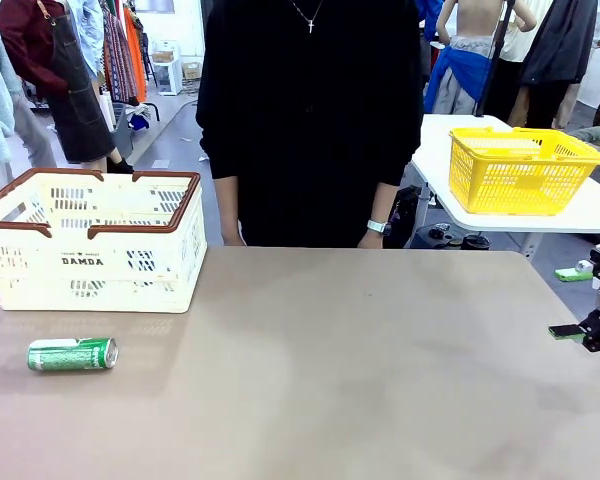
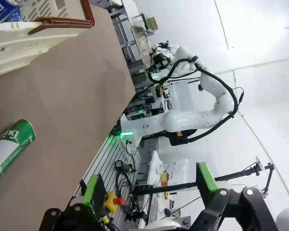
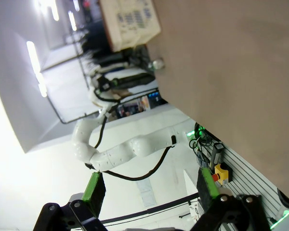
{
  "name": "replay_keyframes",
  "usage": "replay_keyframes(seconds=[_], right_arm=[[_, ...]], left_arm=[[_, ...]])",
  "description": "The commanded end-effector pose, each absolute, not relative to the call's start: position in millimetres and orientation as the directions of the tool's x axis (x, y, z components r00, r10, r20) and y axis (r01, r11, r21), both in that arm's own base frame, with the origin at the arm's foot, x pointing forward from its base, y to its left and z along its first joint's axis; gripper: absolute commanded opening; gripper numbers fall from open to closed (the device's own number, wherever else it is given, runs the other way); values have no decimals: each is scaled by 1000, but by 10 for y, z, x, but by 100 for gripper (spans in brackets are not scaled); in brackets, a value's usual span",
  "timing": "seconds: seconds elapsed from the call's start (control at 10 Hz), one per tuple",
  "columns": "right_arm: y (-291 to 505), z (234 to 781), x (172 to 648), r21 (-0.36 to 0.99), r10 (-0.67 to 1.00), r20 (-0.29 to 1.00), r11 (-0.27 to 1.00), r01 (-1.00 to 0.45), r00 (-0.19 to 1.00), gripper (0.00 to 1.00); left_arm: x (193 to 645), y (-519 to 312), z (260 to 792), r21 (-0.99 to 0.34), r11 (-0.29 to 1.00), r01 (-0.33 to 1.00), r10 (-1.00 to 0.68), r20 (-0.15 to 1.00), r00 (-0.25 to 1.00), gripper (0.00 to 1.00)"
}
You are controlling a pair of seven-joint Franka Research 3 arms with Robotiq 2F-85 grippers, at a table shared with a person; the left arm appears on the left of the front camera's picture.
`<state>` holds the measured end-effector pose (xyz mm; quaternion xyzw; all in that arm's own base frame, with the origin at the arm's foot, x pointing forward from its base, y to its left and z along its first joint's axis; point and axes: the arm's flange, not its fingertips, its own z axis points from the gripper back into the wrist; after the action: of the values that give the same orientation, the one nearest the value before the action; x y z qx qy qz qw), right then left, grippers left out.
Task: Place the drinks into the Shopping basket.
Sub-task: Pick up one drink and place it into the Shopping basket.
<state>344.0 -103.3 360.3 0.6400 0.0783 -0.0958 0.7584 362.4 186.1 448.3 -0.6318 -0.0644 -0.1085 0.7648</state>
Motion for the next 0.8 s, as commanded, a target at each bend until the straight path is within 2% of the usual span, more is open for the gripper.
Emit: replay_keyframes(seconds=[0.0,0.4,0.6,0.7], right_arm=[[-1027,3642,3408,948,-51,-259,179,264,965,100],[-1027,3642,3408,948,-51,-259,179,264,965,100],[-1027,3642,3408,948,-51,-259,179,264,965,100],[-1027,3642,3408,948,-51,-259,179,264,965,100]], left_arm=[[3573,1847,4495,-956,170,237,-80,226,971,100],[3623,1860,4479,-953,178,247,-84,235,968,100],[3529,1461,4575,-778,368,509,-447,332,831,100],[3461,1299,4606,-671,415,615,-555,349,755,100]])
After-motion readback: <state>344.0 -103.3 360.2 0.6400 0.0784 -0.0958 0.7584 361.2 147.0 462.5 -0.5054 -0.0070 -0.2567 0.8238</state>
